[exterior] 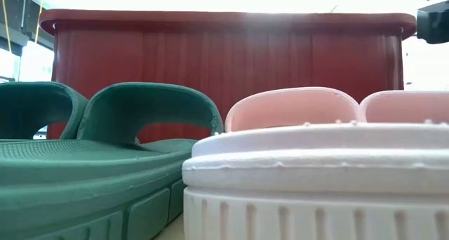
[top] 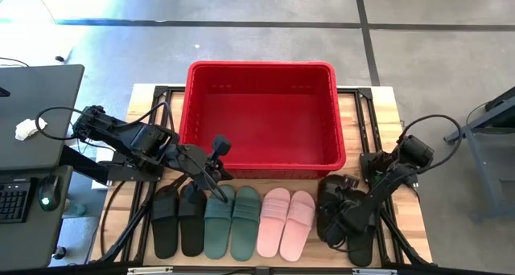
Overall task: Pick and place slides into bin
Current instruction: Put the black slide into the red bin
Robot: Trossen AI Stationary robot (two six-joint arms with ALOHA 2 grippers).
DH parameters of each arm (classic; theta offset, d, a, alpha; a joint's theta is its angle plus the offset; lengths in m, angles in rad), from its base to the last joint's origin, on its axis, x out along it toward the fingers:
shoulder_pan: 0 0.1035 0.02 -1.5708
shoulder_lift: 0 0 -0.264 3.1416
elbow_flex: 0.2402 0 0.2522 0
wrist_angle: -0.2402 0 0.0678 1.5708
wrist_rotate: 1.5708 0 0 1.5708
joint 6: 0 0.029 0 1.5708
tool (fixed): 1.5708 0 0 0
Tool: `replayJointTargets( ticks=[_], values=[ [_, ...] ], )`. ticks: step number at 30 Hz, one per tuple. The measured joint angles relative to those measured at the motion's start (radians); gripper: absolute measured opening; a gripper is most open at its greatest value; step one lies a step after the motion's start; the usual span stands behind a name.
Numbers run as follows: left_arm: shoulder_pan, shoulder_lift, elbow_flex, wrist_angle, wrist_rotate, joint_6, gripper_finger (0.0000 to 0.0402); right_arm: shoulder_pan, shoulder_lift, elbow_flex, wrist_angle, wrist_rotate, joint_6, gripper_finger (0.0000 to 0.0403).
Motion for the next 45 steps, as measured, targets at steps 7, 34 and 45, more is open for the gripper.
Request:
replayJointTargets(
  ticks=[7,34,45],
  values=[
    [0.0,0.0,0.0,0.0,-0.027,-0.003,0.0001,0.005,0.0,0.1,-0.103,-0.053,0.031,0.0004],
    [0.0,0.0,0.0,0.039,-0.024,-0.008,0.0001,-0.187,-0.114,1.164,-0.156,0.318,-0.693,0.0],
    [0.0,0.001,0.0,0.027,-0.07,0.007,0.0001,-0.696,-0.108,1.142,-0.178,0.479,-1.225,0.0]
  ],
)
